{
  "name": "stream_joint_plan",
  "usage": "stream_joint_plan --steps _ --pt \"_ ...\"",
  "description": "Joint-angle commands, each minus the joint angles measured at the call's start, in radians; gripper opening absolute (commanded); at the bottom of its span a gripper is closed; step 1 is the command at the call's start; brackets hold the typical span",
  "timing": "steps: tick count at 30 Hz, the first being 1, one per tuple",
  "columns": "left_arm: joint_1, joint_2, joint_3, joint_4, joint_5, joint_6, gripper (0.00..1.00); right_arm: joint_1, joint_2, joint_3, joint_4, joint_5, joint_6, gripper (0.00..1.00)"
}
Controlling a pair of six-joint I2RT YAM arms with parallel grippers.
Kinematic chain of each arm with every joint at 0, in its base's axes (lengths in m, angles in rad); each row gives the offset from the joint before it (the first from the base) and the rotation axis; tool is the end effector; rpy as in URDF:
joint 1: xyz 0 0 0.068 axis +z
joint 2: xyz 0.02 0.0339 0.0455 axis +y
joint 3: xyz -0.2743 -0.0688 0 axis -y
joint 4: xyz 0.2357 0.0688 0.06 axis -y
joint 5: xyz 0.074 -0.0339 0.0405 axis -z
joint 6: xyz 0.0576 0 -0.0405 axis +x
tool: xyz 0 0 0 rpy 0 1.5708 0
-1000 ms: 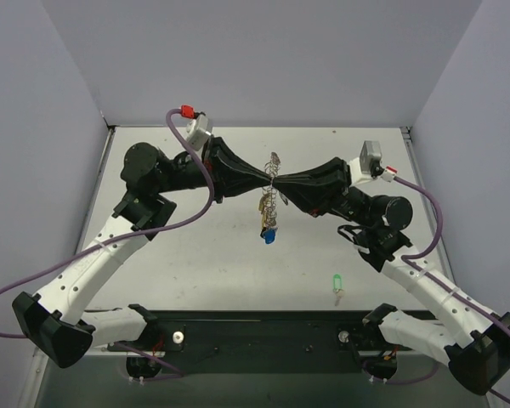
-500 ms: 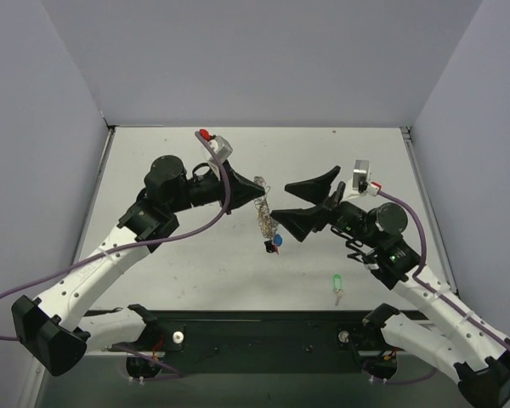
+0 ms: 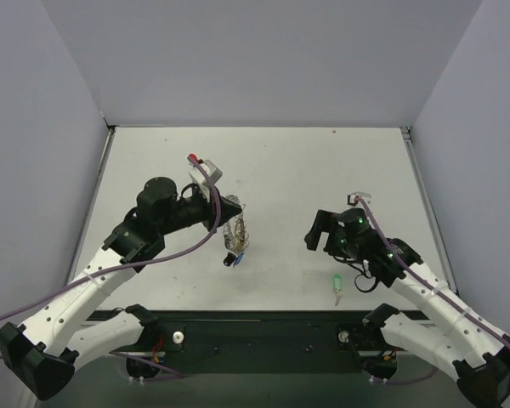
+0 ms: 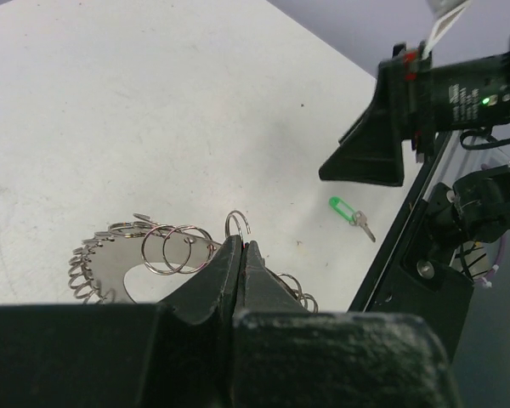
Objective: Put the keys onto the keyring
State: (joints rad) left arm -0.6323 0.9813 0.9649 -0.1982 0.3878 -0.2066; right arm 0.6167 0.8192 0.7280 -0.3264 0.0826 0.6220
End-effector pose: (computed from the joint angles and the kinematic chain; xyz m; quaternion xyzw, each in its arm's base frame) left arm 0.1715 -0.1526 0.3705 0.2796 0.7214 -0.3877 0.5011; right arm 0.1602 0.1077 0.2989 0.0247 0.8375 0.2880 0.4636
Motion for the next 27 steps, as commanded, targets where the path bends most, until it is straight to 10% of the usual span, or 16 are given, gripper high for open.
stream_joint_plan --steps 1,17,27 --pt "0.008 -0.053 0.012 0.0 -0.027 0.036 0.0 0.005 0.106 -0.053 -0.319 0.019 0.195 0.86" --pt "0.017 -0.133 0.011 -0.052 0.019 0.053 0.0 0.156 0.389 -0.099 -0.493 0.063 0.309 0.69" --pt "0.02 -0.141 0.011 -0.03 0.039 0.044 0.0 0.049 0.413 -0.162 -0.363 0.036 0.266 0.52"
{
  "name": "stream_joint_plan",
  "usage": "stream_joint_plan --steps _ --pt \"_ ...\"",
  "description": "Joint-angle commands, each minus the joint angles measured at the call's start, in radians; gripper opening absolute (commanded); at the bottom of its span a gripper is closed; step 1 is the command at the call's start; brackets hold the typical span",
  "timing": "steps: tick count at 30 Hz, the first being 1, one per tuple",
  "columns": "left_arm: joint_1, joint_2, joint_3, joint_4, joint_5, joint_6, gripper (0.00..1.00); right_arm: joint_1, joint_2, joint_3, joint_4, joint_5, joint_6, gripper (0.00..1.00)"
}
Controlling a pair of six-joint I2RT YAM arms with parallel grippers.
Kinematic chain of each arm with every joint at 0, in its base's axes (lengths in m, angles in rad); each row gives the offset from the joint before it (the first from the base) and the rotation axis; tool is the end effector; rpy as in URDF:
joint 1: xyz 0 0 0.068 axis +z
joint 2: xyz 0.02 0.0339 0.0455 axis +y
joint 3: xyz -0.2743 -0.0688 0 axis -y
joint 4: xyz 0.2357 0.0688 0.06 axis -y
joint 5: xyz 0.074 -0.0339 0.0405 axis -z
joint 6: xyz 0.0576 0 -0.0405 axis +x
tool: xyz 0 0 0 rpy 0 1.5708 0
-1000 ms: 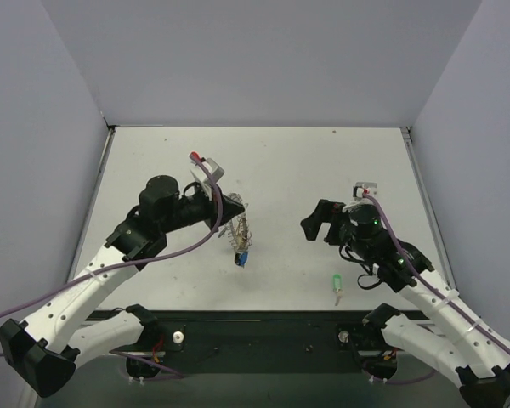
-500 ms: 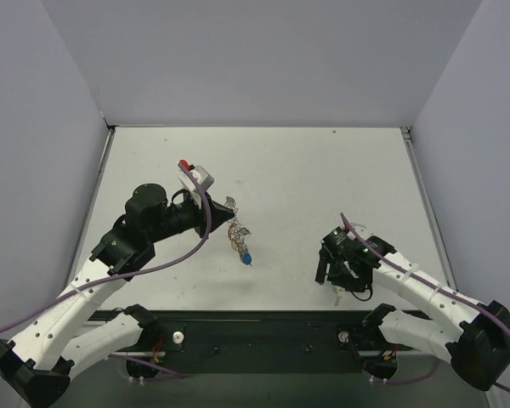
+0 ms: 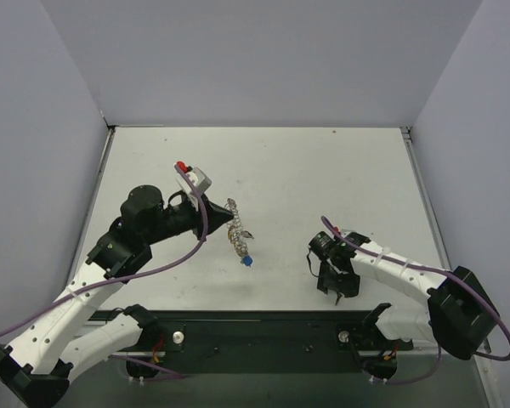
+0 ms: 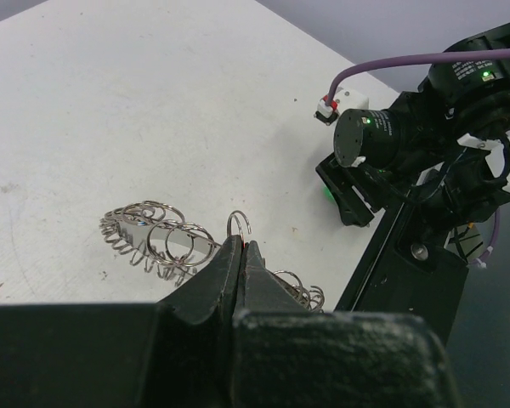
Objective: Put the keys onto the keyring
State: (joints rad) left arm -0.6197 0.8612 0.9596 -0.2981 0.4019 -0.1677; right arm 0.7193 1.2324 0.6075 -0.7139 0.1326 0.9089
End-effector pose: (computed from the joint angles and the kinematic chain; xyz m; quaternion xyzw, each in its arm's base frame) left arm 0.1452 -0.1313 0.3793 0.2931 0.7109 -0.3807 0.5136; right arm 0.1444 0.1164 0.1554 0.1014 0.9859 0.0388 0.1271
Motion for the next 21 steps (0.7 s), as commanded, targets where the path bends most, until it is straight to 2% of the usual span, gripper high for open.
stream_joint_plan --steps 1,5,7,8,10,14,21 --pt "0.006 -0.022 0.018 0.068 0.025 0.007 0.0 -0.058 -0.005 -0.041 0.034 -0.017 -0.031 0.52" --pt "0.006 -0.019 0.027 0.063 0.02 0.01 0.0 -0.093 0.018 -0.038 0.079 -0.048 -0.071 0.5" --pt "0.006 -0.014 0.03 0.06 0.015 0.011 0.0 -0.104 0.055 -0.034 0.102 -0.088 -0.097 0.37" --pt "0.008 -0.013 0.036 0.054 0.017 0.013 0.0 -0.104 0.07 -0.029 0.117 -0.096 -0.102 0.26" --pt "0.008 -0.008 0.041 0.048 0.014 0.014 0.0 -0.106 0.104 -0.011 0.131 -0.114 -0.125 0.21" --pt "0.011 -0.004 0.045 0.042 0.003 0.016 0.0 -0.106 0.15 0.038 0.181 -0.154 -0.163 0.02" --pt "0.011 0.012 0.054 0.031 -0.006 0.016 0.0 -0.107 0.197 0.204 0.246 -0.168 -0.242 0.0"
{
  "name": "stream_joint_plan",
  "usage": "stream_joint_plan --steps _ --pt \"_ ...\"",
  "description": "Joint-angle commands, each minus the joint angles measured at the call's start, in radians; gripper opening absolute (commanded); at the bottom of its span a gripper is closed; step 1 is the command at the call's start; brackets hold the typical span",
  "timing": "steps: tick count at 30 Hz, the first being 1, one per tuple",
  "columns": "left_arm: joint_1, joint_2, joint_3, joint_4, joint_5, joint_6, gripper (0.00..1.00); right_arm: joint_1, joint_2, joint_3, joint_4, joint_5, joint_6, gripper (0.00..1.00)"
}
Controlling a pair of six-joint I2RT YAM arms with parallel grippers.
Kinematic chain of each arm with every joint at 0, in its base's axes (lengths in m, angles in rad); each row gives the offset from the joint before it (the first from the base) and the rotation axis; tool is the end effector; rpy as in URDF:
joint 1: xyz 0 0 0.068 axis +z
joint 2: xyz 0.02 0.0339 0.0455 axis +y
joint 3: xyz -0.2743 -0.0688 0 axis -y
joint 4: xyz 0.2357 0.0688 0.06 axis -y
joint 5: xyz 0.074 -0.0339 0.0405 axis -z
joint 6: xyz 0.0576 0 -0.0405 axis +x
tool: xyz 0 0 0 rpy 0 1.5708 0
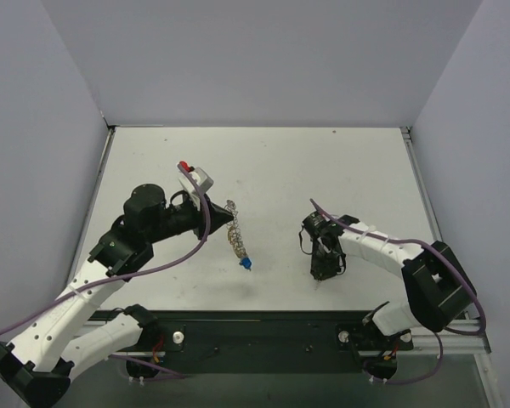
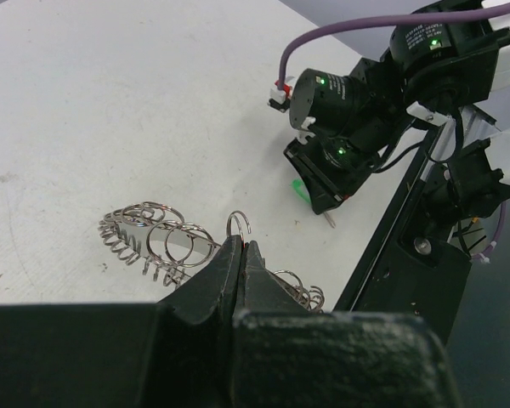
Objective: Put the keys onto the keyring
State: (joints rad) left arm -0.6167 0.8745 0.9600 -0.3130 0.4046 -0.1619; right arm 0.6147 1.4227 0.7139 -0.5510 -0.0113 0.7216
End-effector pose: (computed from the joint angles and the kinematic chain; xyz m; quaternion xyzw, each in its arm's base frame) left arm 0.1480 -0.1327 0.3752 0.2947 0.7189 -0.3769 0.5043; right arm 0.1939 0.1377 0.1516 0.0519 0.9866 0.1003 0.1181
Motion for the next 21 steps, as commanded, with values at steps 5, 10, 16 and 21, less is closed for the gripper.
stream_joint_plan --steps 5,10,16,21 --pt "0.009 0.006 0.06 0.032 -0.016 0.013 0.0 -0.003 -0.018 0.156 0.105 -0.021 -0.085 0.0" --pt "0.011 0.02 0.059 0.028 -0.027 0.018 0.0 -0.019 -0.034 0.138 0.115 -0.067 -0.103 0.34" --pt "0.009 0.044 0.063 0.022 -0.029 0.025 0.0 -0.049 -0.08 0.111 0.166 -0.084 -0.113 0.49" --pt "0.009 0.06 0.068 0.022 -0.027 0.033 0.0 -0.092 -0.039 0.133 0.171 -0.09 -0.136 0.48"
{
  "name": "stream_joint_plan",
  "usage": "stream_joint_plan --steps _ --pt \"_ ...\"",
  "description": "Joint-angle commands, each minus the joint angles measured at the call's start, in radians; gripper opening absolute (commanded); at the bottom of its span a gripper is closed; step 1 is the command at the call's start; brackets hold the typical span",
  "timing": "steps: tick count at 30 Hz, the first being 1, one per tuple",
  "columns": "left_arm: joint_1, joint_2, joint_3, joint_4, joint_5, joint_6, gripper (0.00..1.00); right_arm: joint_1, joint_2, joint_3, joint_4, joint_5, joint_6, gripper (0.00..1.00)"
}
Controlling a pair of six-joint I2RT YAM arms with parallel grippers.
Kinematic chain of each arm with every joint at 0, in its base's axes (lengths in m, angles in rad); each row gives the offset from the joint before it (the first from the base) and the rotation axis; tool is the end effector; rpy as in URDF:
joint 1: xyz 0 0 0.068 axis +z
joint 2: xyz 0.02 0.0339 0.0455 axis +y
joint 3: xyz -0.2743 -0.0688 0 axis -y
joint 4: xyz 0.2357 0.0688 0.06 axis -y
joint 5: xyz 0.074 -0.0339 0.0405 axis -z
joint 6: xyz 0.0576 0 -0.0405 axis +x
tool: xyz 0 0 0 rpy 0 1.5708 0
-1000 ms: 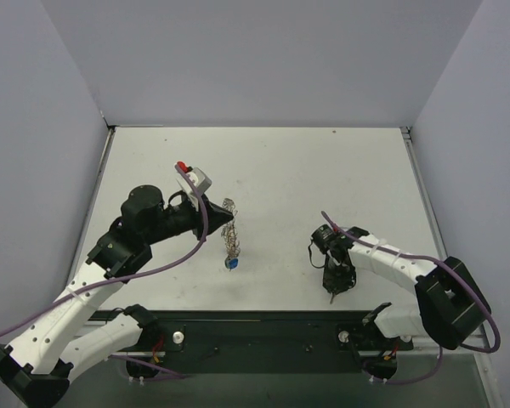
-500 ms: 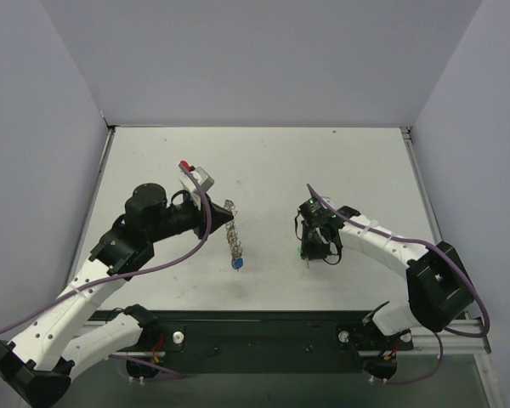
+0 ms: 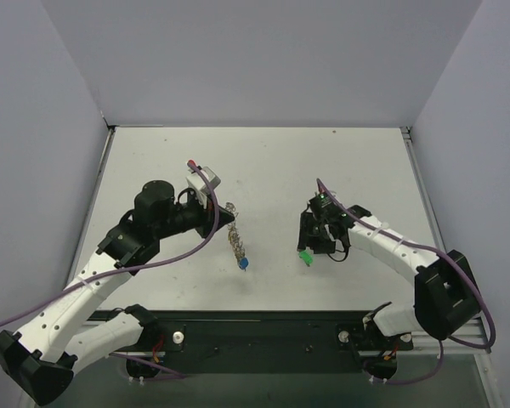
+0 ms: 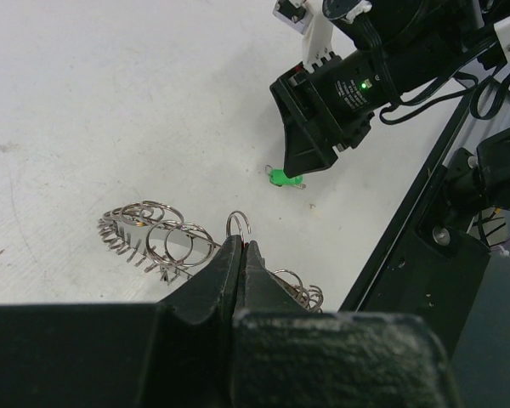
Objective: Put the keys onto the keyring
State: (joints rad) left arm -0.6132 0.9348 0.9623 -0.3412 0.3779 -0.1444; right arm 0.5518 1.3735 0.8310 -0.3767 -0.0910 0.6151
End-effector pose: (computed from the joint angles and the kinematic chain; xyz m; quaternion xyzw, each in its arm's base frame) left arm 0.1614 -0.1396 0.3613 0.2919 0.7471 -0.3547 0.4804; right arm 0.2346 0.1506 0.2077 0.0154 0.9464 0.2121 0.2431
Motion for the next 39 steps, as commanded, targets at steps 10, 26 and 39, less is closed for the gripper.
stream_joint_plan --steps 10,26,39 --pt "0.007 0.007 0.061 0.045 -0.002 0.023 0.0 -0.066 0.143 0.106 0.05 -0.075 -0.077 0.46" --pt "0.017 0.032 0.059 0.028 -0.016 0.04 0.0 -0.001 0.306 0.226 -0.1 0.065 -0.106 0.41" --pt "0.02 0.027 0.056 0.031 -0.011 0.037 0.0 0.028 0.378 0.226 -0.09 0.126 -0.098 0.35"
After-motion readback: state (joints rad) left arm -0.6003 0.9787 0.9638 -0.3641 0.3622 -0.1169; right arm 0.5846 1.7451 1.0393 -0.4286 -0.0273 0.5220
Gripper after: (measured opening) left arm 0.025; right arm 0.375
